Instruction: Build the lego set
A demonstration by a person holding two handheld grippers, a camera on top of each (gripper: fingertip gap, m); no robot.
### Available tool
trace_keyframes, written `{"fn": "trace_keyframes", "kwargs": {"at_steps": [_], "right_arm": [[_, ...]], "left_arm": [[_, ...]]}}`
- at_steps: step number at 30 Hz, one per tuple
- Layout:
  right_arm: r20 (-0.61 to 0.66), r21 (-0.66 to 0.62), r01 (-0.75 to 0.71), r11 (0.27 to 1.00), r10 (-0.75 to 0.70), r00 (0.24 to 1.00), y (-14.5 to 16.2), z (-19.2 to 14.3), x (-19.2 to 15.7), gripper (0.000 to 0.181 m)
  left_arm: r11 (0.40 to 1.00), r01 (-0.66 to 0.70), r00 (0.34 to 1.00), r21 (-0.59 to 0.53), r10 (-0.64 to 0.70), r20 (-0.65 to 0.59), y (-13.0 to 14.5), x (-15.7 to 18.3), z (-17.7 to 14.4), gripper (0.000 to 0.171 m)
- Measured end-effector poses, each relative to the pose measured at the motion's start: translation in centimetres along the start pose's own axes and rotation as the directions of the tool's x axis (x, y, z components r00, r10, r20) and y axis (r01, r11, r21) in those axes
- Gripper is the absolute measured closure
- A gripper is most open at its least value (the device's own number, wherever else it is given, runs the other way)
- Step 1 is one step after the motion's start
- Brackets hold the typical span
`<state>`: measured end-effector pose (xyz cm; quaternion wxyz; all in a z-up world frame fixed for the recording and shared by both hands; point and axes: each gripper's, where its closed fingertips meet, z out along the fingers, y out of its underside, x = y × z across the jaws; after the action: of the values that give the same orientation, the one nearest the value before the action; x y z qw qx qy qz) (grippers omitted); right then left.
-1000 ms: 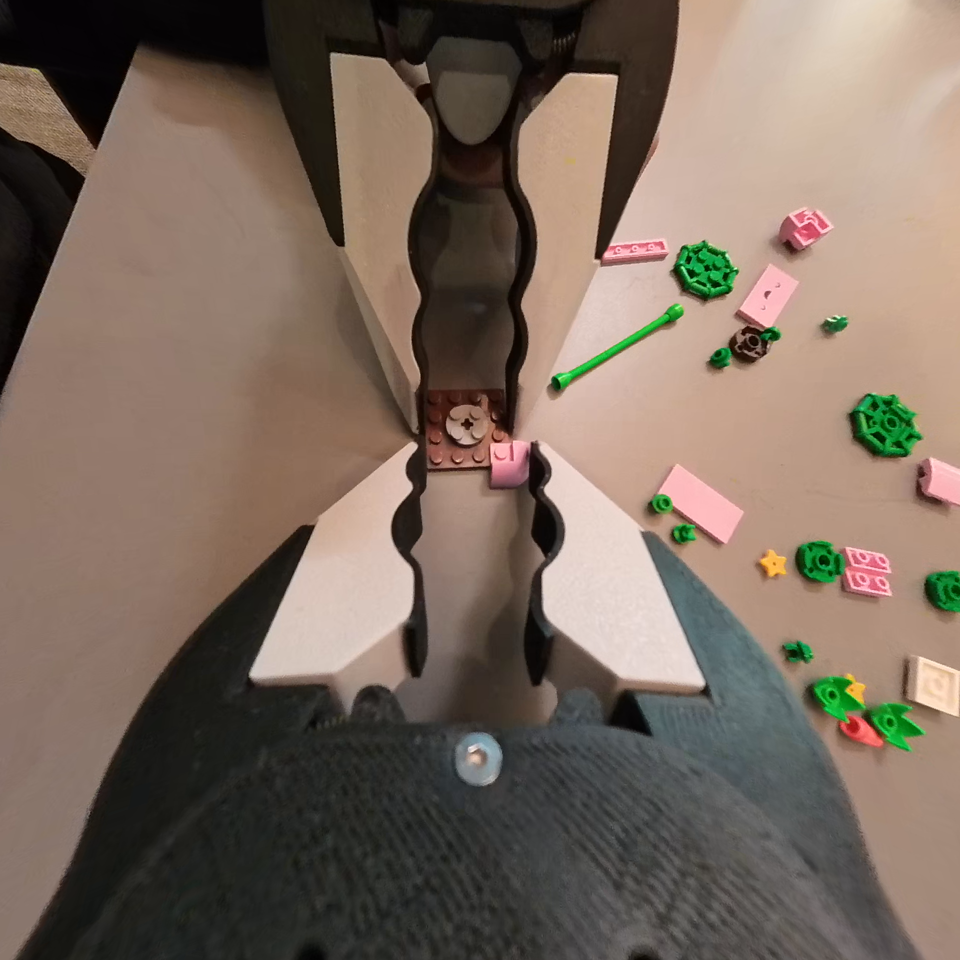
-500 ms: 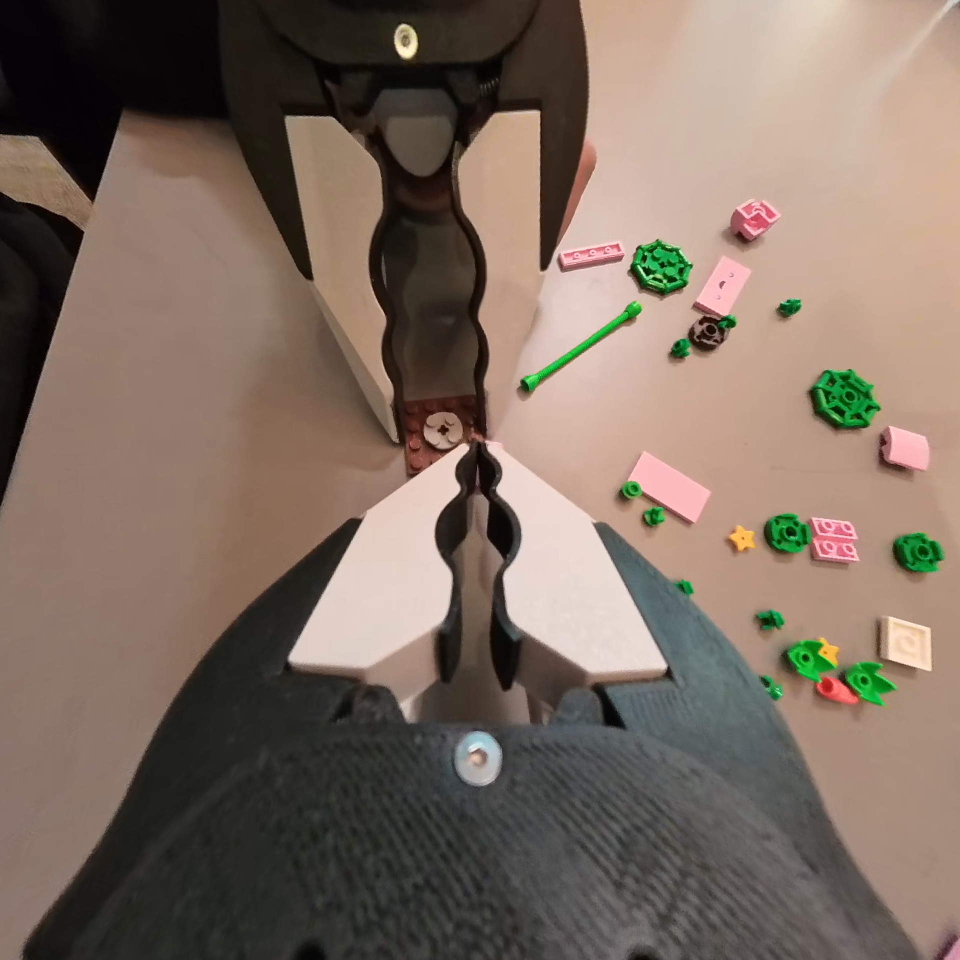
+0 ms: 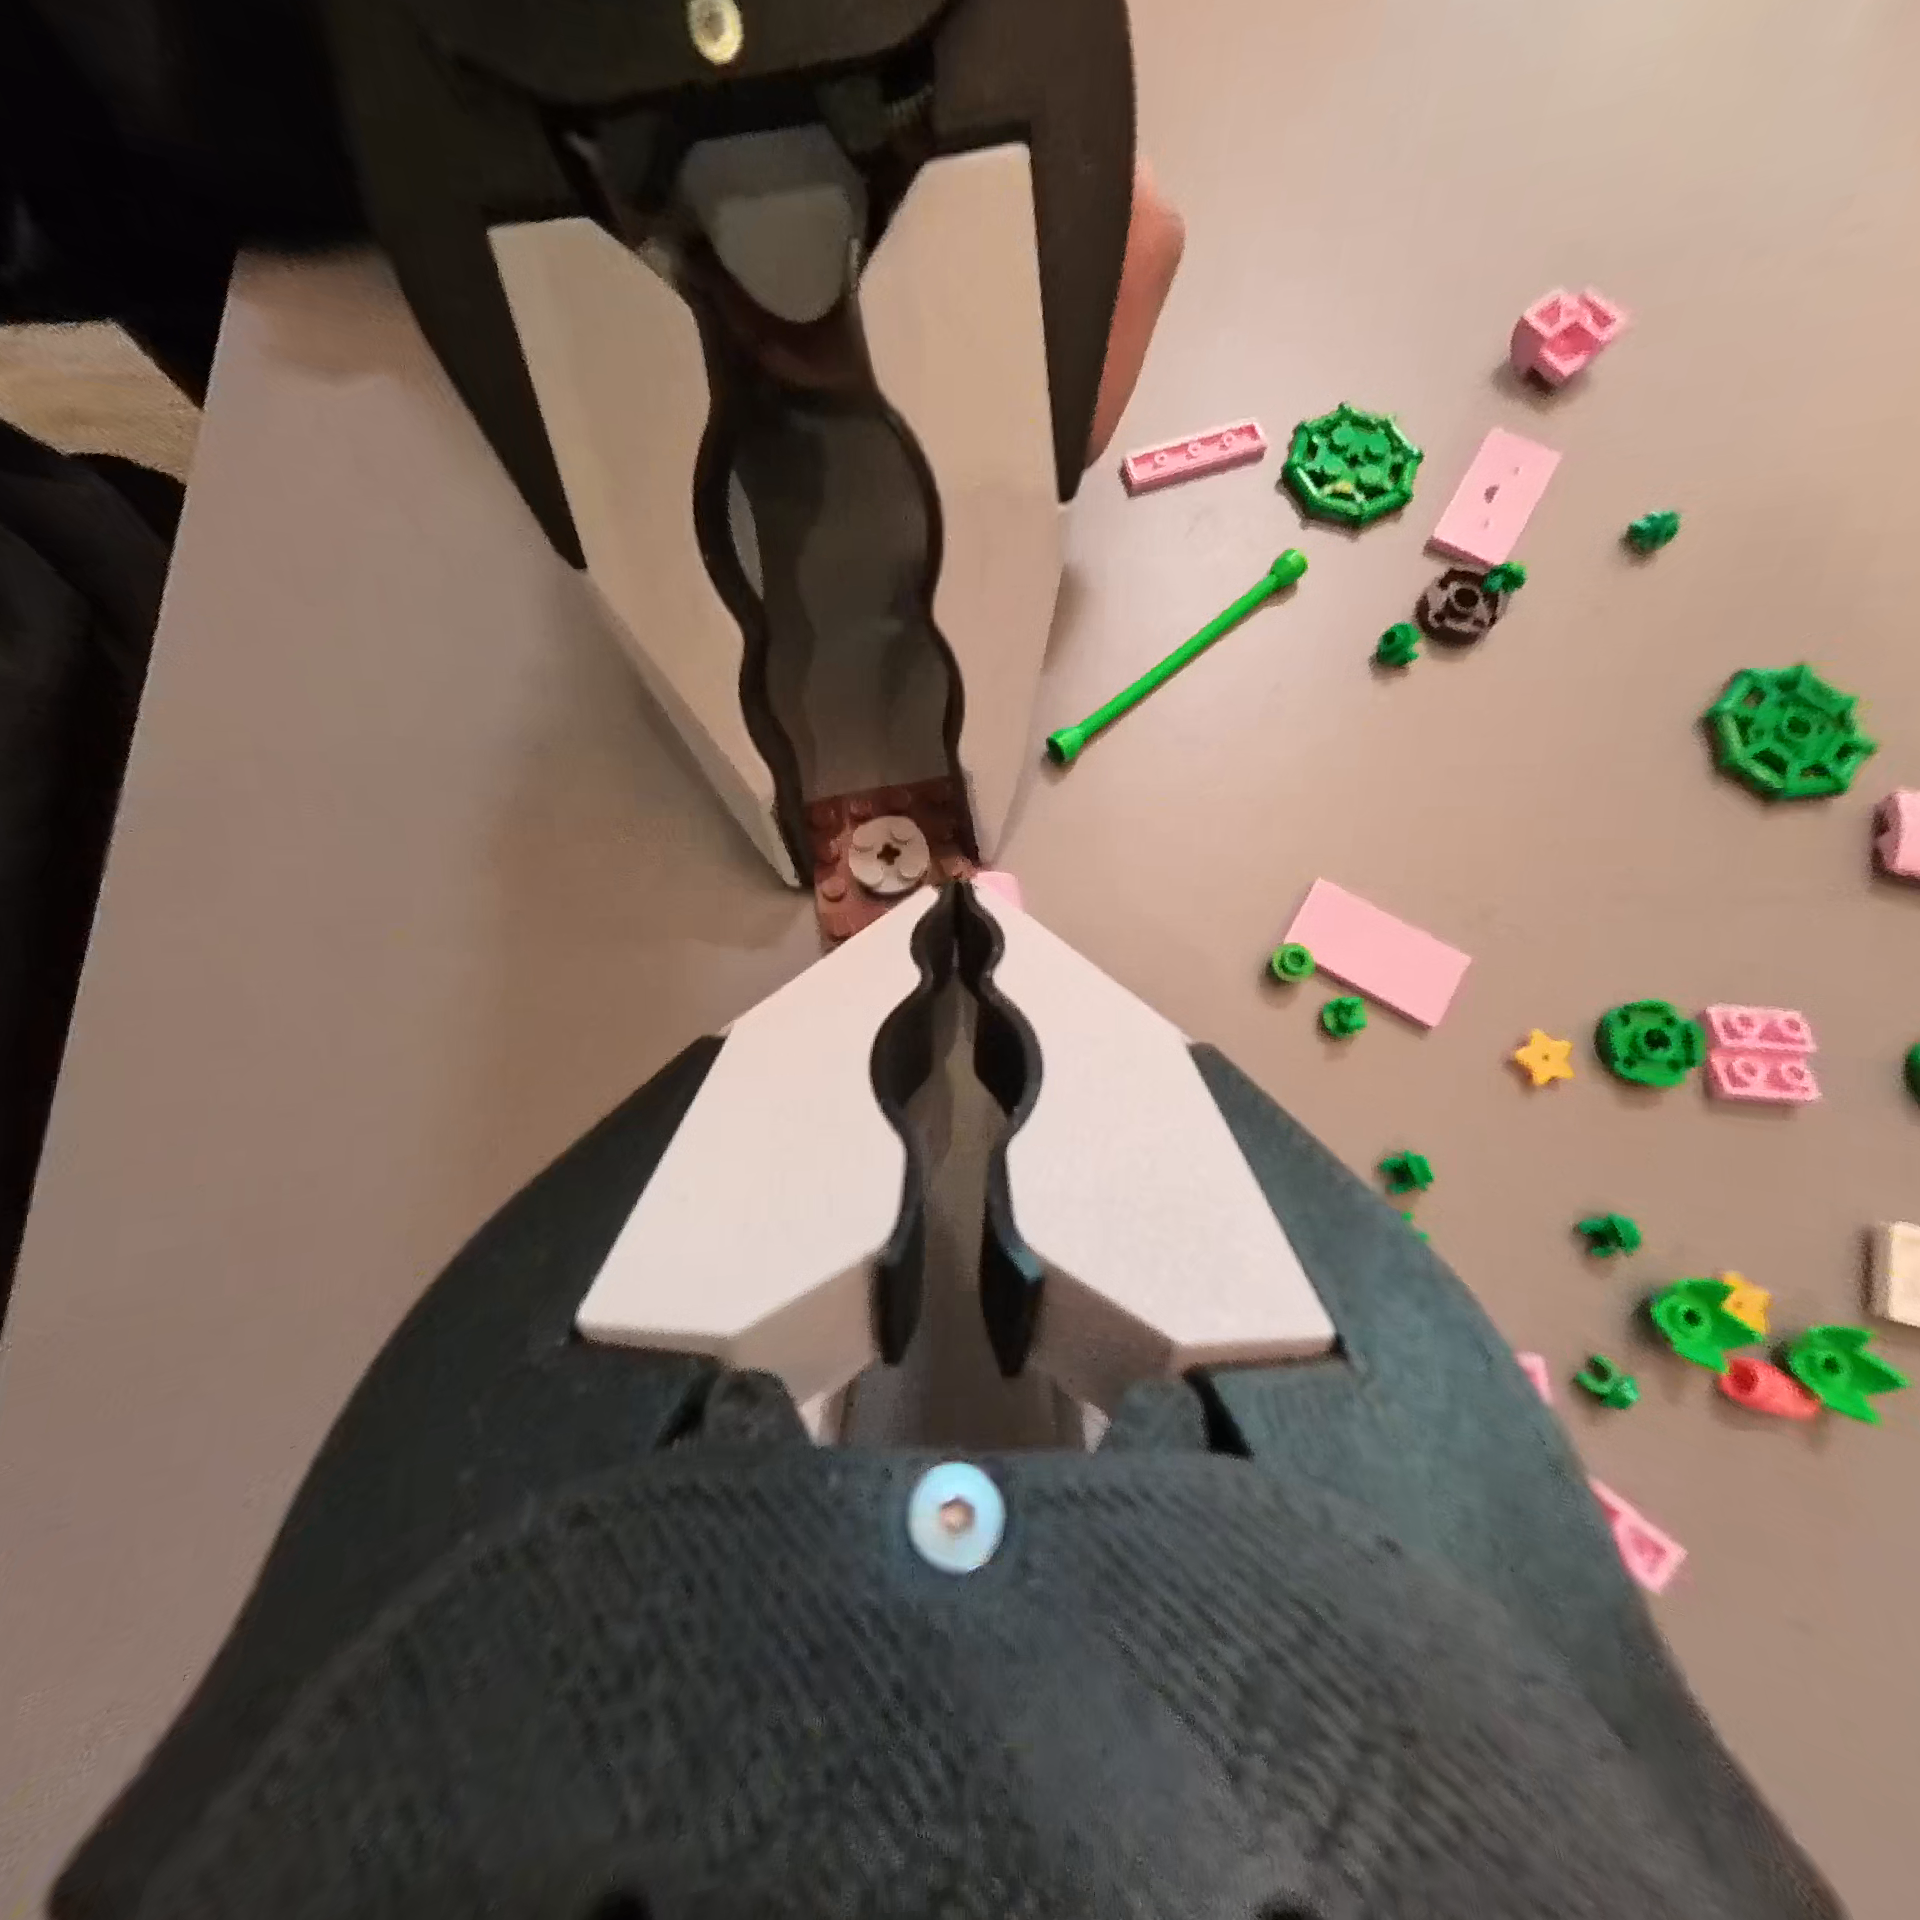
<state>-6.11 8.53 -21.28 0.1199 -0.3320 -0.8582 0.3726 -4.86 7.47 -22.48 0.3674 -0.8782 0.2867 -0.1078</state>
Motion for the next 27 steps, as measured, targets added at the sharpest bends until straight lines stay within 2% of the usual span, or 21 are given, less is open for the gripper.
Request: {"fn": "trace_keyframes", "kwargs": {"at_steps": [2, 4, 7, 12, 17, 18, 20, 23, 25, 27], "right_arm": [[0.001, 0.058, -0.021, 0.998, 0.021, 1.0, -1.1, -0.6, 0.6, 0.181], [-0.006, 0.187, -0.052, 0.981, 0.054, 0.999, -3.2, -2.3, 1.5, 0.172], [-0.069, 0.32, -0.064, 0.945, 0.091, 0.993, -4.7, -5.0, 3.1, 0.172], [-0.182, 0.375, -0.054, 0.925, 0.131, 0.975, -4.6, -7.6, 4.8, 0.173], [-0.254, 0.392, -0.043, 0.919, 0.153, 0.955, -4.2, -9.6, 5.8, 0.173], [-0.262, 0.405, -0.041, 0.913, 0.159, 0.952, -4.2, -10.1, 6.0, 0.173], [-0.284, 0.434, -0.035, 0.9, 0.174, 0.943, -4.4, -11.1, 6.5, 0.172], [-0.306, 0.485, -0.03, 0.874, 0.202, 0.931, -4.8, -12.7, 7.0, 0.171], [-0.314, 0.515, -0.027, 0.857, 0.218, 0.924, -5.1, -13.6, 7.2, 0.171], [-0.334, 0.536, -0.017, 0.844, 0.23, 0.914, -5.1, -14.3, 7.6, 0.171]], "left_arm": [[1.0, -0.027, 1.0, 0.002, 0.027, 0.004, -0.1, 0.2, 0.1, 0.14], [0.997, -0.071, 0.997, 0.008, 0.071, 0.013, -0.5, 0.7, 0.3, 0.14], [0.992, -0.124, 0.991, 0.015, 0.123, 0.055, -1.2, 0.9, 0.8, 0.14], [0.984, -0.178, 0.978, 0.019, 0.175, 0.11, -2.3, 0.9, 1.8, 0.14], [0.987, -0.156, 0.979, 0.032, 0.151, 0.134, -2.8, 0.5, 1.8, 0.136], [0.987, -0.146, 0.981, 0.064, 0.136, 0.139, -3.2, 0.4, 1.5, 0.135], [0.975, -0.099, 0.988, 0.199, 0.073, 0.134, -4.7, 0.1, -0.1, 0.131], [0.91, -0.019, 0.983, 0.414, -0.058, 0.172, -6.9, -2.1, -4.2, 0.131], [0.852, 0.004, 0.957, 0.523, -0.155, 0.246, -7.3, -4.7, -7.1, 0.134], [0.816, -0.001, 0.889, 0.578, -0.264, 0.375, -6.3, -7.9, -9.9, 0.14]]}}
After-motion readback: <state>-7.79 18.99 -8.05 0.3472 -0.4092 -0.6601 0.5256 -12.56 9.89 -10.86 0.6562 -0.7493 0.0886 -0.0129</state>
